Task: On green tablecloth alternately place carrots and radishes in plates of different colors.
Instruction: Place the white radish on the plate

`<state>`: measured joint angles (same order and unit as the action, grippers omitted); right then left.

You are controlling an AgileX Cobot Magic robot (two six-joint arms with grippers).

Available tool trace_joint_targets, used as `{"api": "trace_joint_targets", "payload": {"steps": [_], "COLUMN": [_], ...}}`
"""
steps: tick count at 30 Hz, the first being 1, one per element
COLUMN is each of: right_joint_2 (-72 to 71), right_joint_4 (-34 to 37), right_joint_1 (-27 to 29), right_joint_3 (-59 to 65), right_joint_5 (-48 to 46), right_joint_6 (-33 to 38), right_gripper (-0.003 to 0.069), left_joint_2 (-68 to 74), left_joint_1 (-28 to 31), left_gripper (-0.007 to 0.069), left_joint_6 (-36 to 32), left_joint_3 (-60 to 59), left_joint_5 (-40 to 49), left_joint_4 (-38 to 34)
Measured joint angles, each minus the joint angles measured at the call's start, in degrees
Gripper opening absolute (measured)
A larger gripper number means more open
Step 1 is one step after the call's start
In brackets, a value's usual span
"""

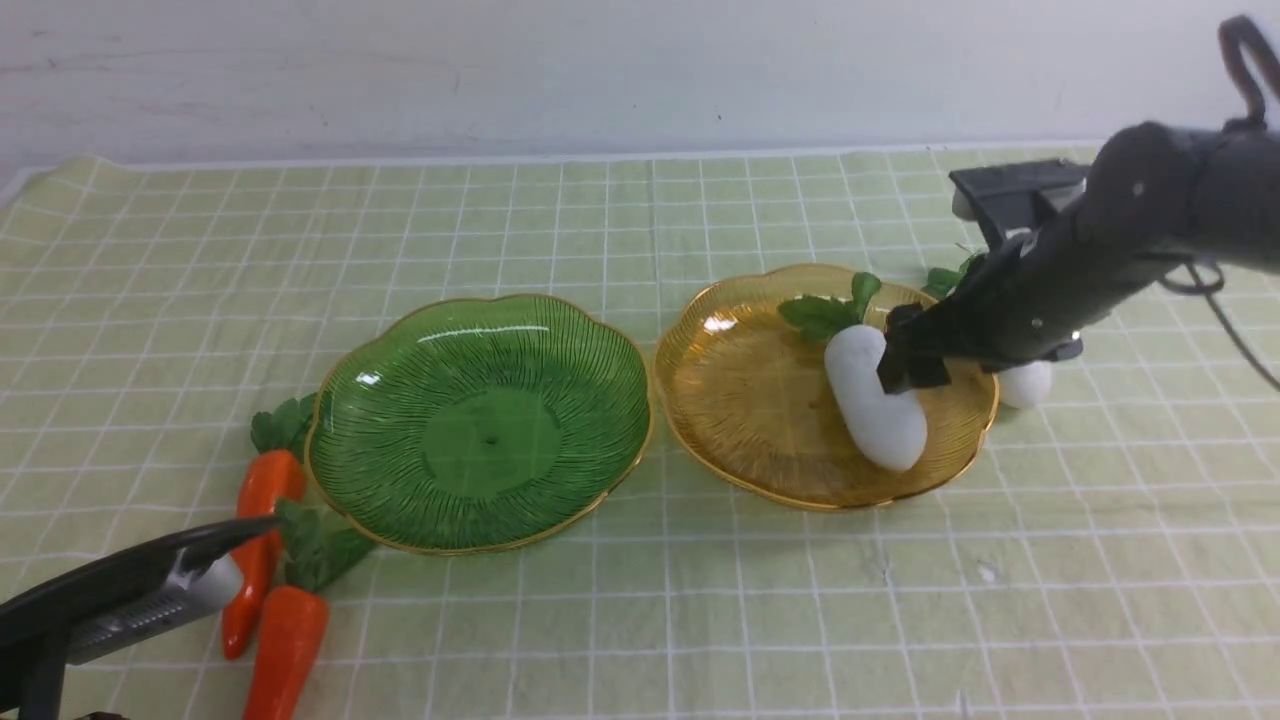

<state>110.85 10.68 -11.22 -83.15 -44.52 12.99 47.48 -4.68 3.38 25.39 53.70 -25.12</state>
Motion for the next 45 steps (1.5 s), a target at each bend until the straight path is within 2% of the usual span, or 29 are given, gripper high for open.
{"api": "trace_joint_targets", "payload": {"steps": [4, 7, 9, 16, 27, 32, 43, 45], "right_joint_2": [0.0, 0.0, 0.23, 5.47, 13.07, 14.08, 15.91, 15.98], "right_joint_4": [-8.13, -11.73, -14.7, -16.44, -16.44, -16.44, -16.89, -16.89], "right_joint_1": [0.0, 0.39, 1.52, 4.63, 5.22, 6.0, 6.32, 6.39], "right_joint_3": [-5.55, -6.67, -6.75, -6.99, -6.99, -7.04, -7.18, -7.18], "right_joint_5": [-2.53, -1.13, 2.67, 12.87, 19.5, 20.3, 19.95, 19.52], "right_joint_6": [-4.59, -8.2, -13.9, -25.23, -30.04, -35.63, -36.5, -36.55], "right_gripper": [0.0683, 0.0676, 0.0661, 0.0609, 0.057, 0.0569, 0.0562, 0.0528], "left_joint_2": [0.0, 0.0, 0.0, 0.0, 0.0, 0.0, 0.0, 0.0], "left_joint_1": [0.0, 0.0, 0.0, 0.0, 0.0, 0.0, 0.0, 0.0], "left_gripper": [0.0034, 0.0034, 0.0034, 0.0034, 0.0034, 0.0034, 0.0034, 0.0034], "left_joint_6": [0.0, 0.0, 0.0, 0.0, 0.0, 0.0, 0.0, 0.0], "left_joint_3": [0.0, 0.0, 0.0, 0.0, 0.0, 0.0, 0.0, 0.0], "left_joint_5": [0.0, 0.0, 0.0, 0.0, 0.0, 0.0, 0.0, 0.0], "left_joint_4": [0.0, 0.0, 0.0, 0.0, 0.0, 0.0, 0.0, 0.0]}}
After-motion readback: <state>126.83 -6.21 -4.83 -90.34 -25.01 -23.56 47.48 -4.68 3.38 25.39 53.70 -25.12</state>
